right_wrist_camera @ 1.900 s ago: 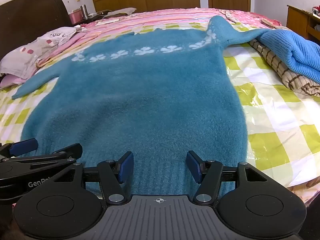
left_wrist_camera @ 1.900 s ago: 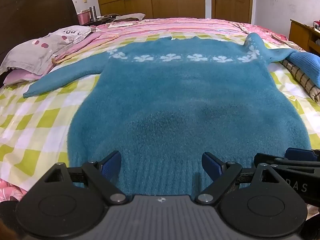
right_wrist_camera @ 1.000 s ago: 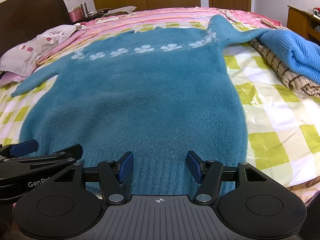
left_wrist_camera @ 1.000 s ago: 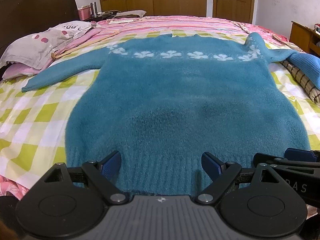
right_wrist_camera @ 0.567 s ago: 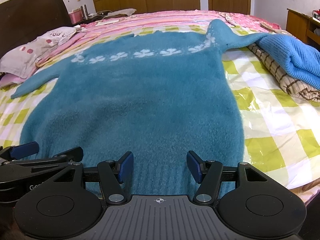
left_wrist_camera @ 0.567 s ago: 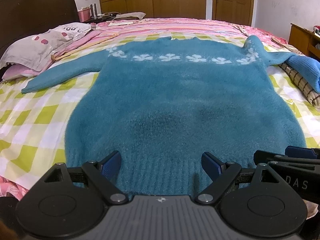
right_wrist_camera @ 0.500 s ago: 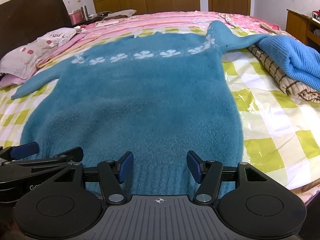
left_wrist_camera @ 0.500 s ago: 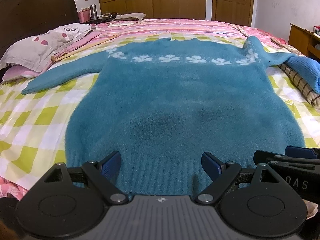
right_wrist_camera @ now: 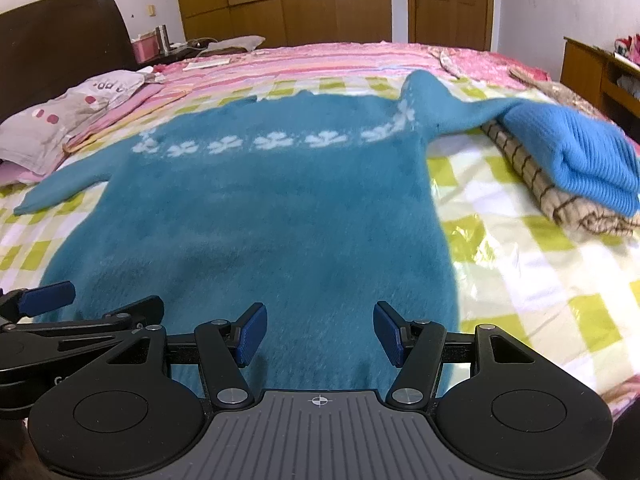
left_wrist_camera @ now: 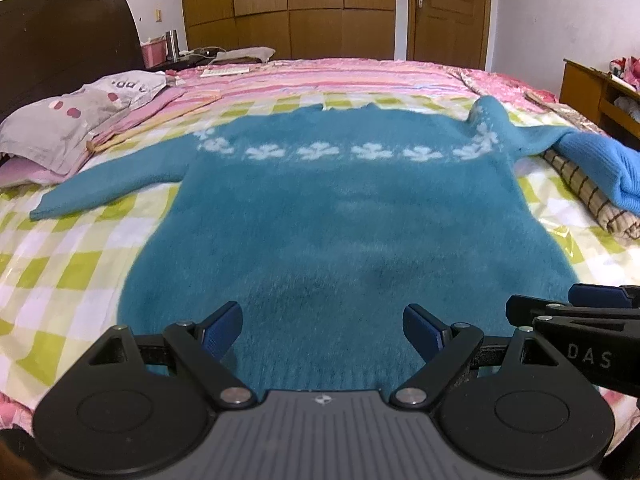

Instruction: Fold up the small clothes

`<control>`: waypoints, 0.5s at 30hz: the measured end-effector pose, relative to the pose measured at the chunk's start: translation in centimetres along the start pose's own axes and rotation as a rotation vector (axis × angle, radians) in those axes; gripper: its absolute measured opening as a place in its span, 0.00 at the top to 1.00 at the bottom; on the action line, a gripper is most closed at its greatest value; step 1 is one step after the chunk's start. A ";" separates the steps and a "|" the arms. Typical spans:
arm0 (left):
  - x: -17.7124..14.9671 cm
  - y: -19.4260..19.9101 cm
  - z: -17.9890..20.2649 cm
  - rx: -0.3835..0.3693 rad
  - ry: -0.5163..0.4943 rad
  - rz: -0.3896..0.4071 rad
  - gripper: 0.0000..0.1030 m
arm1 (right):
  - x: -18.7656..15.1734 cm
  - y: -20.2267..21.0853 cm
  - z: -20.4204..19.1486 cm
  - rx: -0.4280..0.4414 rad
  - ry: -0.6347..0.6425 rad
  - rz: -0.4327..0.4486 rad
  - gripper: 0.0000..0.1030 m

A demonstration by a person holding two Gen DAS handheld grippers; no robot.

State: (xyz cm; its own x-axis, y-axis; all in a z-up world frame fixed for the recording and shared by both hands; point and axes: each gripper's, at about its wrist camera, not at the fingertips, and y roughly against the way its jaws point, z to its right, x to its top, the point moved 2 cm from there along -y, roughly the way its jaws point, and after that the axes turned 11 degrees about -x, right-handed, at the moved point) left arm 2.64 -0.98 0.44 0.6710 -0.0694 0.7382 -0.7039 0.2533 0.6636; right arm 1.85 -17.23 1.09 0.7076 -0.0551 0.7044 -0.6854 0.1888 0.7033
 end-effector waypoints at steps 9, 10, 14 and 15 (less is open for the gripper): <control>2.4 -1.4 1.4 -0.016 -0.051 0.010 0.10 | 1.9 -1.2 1.7 0.003 -0.023 0.014 0.42; 2.7 -1.6 1.6 -0.022 -0.056 0.015 0.10 | 2.4 -1.3 1.9 0.003 -0.026 0.017 0.42; 4.3 -2.7 2.4 -0.032 -0.077 0.025 0.10 | 4.3 -2.3 3.3 0.014 -0.065 0.019 0.42; 4.7 -3.0 2.5 -0.037 -0.077 0.025 0.10 | 4.8 -2.7 3.7 0.020 -0.082 0.015 0.42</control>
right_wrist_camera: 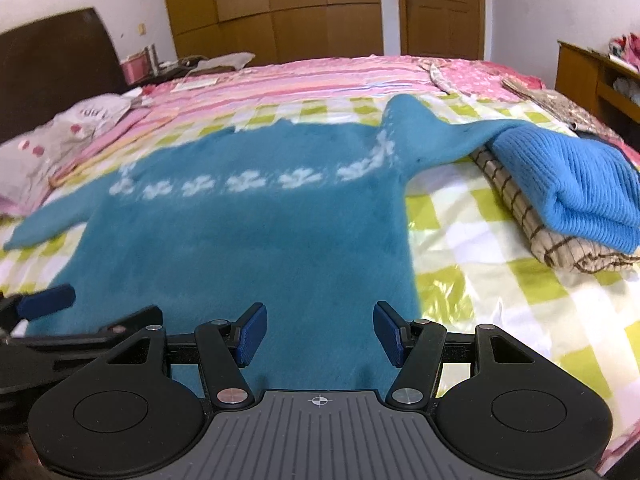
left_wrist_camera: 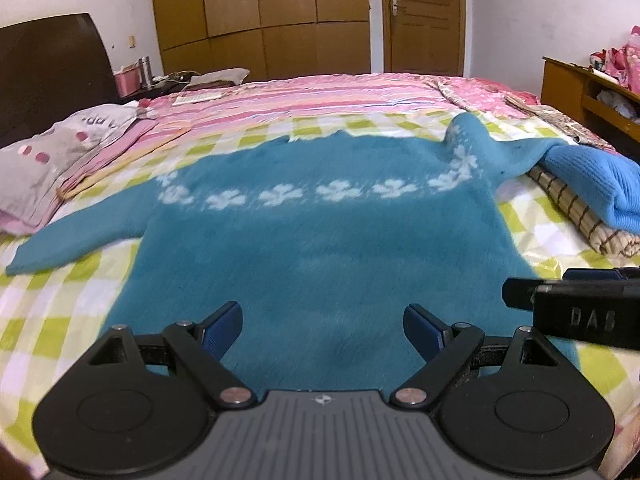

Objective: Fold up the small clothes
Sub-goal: 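Reach the right tool to the sweater sleeve cuff and close on it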

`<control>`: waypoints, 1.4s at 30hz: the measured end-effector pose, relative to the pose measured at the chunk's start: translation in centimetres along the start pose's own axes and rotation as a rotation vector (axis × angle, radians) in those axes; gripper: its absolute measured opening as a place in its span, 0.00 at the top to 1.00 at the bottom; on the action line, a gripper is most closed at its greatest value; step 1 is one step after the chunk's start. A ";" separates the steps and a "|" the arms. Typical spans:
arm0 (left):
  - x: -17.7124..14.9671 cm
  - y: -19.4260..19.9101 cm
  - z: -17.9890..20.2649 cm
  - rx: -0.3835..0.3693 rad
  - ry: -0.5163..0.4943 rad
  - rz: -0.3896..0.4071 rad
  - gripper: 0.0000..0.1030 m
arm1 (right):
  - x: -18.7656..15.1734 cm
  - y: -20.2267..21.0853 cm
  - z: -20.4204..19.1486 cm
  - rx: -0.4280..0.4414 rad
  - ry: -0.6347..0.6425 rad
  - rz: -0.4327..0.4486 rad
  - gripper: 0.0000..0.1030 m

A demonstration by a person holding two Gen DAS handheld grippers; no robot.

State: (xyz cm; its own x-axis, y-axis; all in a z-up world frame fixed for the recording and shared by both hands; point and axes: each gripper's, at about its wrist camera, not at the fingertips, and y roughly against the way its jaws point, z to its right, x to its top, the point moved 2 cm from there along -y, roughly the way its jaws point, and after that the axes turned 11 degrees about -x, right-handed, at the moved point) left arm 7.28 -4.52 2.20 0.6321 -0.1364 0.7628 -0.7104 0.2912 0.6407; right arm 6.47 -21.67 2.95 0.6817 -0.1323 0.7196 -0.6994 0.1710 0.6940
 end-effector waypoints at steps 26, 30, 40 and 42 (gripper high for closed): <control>11.3 -10.6 4.3 -0.094 0.016 0.063 0.10 | 18.7 -14.7 19.3 -0.082 -0.463 -0.026 0.44; 11.1 -11.9 4.3 -0.088 0.014 0.057 0.10 | 19.5 -18.4 22.0 -0.081 -0.562 -0.086 0.44; 9.9 -12.8 3.6 -0.090 0.027 0.023 0.10 | 20.0 -23.3 23.5 -0.102 -0.688 -0.120 0.82; 9.6 -12.3 3.0 -0.084 0.029 0.022 0.10 | 19.8 -22.6 23.4 -0.074 -0.699 -0.086 0.87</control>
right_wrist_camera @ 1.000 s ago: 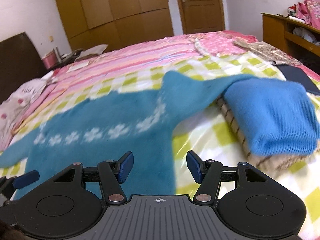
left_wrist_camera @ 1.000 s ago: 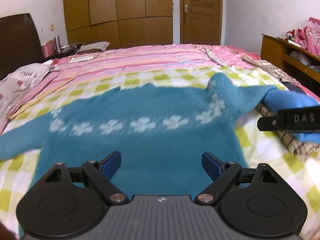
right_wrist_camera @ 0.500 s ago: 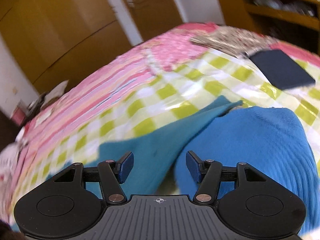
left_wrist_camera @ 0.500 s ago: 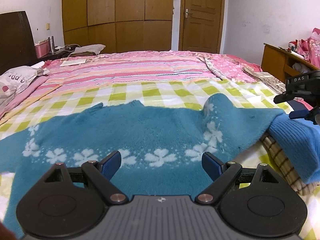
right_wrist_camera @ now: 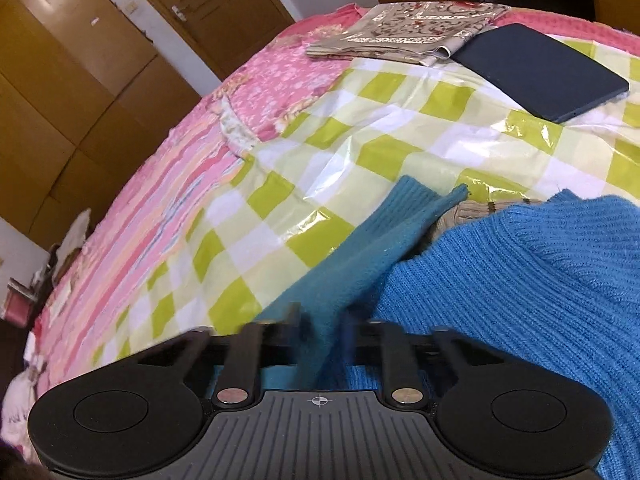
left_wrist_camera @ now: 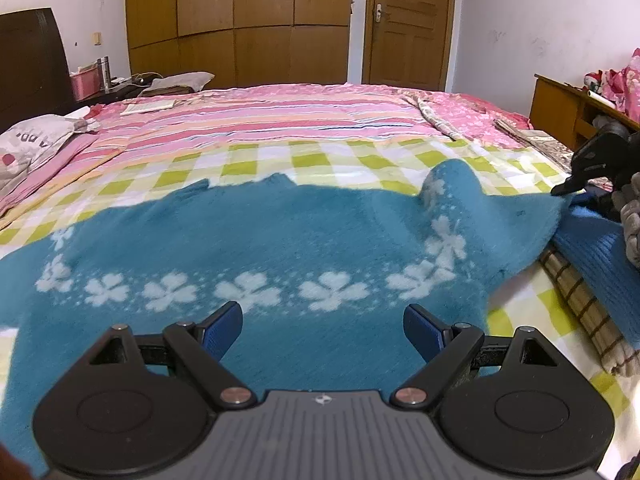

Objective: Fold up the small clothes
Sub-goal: 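Reach the right tool to the sweater sleeve cuff and close on it, then carry the held sleeve across the sweater body with the right tool, then open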

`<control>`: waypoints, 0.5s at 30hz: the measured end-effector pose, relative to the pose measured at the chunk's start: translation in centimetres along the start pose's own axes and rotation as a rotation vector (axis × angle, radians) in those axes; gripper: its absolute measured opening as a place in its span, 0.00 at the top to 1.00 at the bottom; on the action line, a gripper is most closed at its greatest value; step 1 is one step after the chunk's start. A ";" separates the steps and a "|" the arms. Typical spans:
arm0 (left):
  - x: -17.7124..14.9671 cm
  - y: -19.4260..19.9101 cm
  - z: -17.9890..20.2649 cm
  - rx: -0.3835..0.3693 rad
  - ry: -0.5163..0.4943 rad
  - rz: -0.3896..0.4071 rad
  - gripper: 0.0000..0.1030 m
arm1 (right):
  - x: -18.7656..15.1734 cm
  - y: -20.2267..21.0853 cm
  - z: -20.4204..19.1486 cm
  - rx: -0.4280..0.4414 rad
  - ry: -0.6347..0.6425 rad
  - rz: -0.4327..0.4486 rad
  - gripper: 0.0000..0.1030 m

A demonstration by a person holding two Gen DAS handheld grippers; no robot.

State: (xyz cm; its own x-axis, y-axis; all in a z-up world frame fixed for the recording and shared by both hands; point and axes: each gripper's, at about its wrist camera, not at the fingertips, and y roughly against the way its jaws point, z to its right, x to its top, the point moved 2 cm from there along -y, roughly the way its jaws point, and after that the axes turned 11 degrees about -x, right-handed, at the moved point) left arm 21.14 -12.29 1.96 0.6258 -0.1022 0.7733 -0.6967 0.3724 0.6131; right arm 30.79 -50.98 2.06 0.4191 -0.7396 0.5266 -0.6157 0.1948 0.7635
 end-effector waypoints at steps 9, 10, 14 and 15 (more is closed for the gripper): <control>-1.8 6.5 -4.1 0.104 -0.010 0.055 0.10 | -6.9 9.9 -10.5 0.248 0.370 0.210 0.90; -2.1 7.1 -4.8 0.109 -0.003 0.065 0.10 | -9.2 11.3 -12.5 0.278 0.464 0.230 0.91; -3.9 8.6 -7.9 0.136 0.016 0.067 0.10 | -19.4 13.0 -19.1 0.350 0.845 0.256 0.90; -4.6 8.9 -8.8 0.147 0.019 0.062 0.10 | -22.1 12.6 -20.4 0.354 0.940 0.236 0.90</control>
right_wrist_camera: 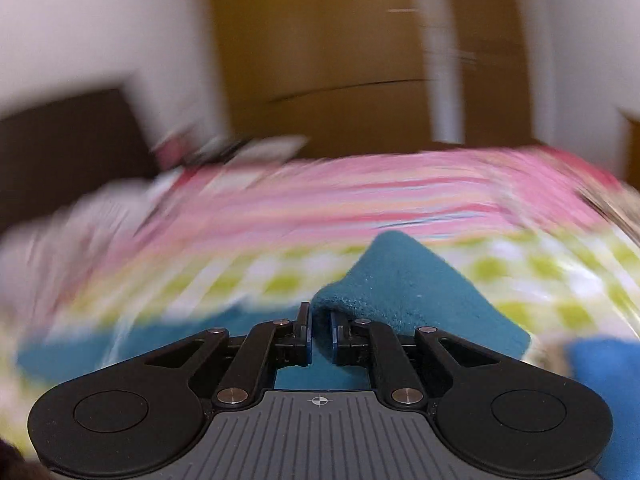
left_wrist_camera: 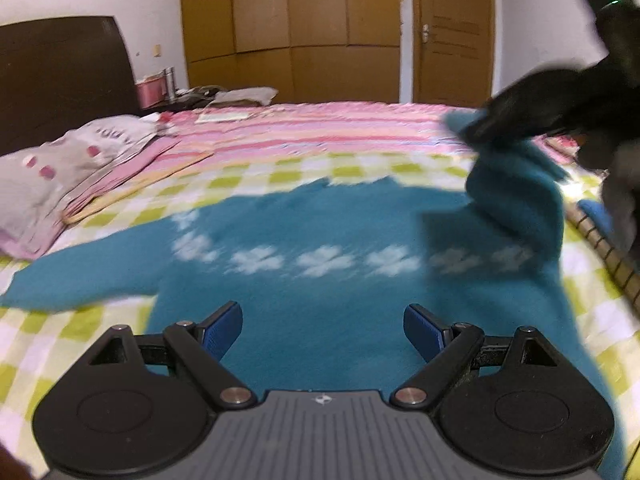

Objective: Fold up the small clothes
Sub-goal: 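Carry the held sleeve across the sweater body with the right tool, then open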

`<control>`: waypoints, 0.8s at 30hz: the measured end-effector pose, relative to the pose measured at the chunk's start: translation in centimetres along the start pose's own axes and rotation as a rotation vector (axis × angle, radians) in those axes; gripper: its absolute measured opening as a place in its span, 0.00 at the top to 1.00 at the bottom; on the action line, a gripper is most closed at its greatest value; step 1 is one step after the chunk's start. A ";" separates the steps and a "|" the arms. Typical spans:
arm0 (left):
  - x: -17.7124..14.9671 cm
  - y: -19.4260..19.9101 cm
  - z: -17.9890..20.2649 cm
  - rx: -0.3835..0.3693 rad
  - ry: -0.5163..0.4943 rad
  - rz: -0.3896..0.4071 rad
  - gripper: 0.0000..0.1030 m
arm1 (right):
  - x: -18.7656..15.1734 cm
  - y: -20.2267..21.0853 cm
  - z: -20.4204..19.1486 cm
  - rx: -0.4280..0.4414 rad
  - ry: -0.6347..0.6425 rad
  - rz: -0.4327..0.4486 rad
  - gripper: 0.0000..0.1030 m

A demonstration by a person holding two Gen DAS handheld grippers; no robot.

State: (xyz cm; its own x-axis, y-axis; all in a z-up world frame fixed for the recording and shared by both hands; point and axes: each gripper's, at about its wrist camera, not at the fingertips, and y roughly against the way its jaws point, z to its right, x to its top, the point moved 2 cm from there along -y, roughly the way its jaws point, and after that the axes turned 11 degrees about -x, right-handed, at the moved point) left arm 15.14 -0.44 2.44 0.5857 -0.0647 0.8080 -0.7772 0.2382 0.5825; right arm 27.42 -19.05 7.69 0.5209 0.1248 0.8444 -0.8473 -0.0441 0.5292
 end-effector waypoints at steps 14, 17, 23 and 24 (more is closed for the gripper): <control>-2.7 0.6 -6.7 0.001 0.051 0.013 0.10 | -6.8 -3.4 -10.0 0.028 0.341 -0.145 0.55; -2.9 0.7 -7.1 0.002 0.050 0.010 0.10 | -6.3 -3.9 -7.9 0.045 0.167 -0.175 0.49; -2.9 0.8 -8.1 -0.015 0.079 0.007 0.10 | -6.3 -3.8 -3.0 0.124 -0.266 -0.222 0.45; -2.9 0.8 -8.2 -0.018 0.086 0.007 0.10 | -6.4 -3.7 -2.1 0.139 -0.343 -0.219 0.45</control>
State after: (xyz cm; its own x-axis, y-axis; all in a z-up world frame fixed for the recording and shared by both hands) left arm 14.71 7.92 -0.15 0.5987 0.0199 0.8008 -0.7773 0.2556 0.5748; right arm 27.05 -17.58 0.13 0.7113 -0.1900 0.6768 -0.7029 -0.1890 0.6857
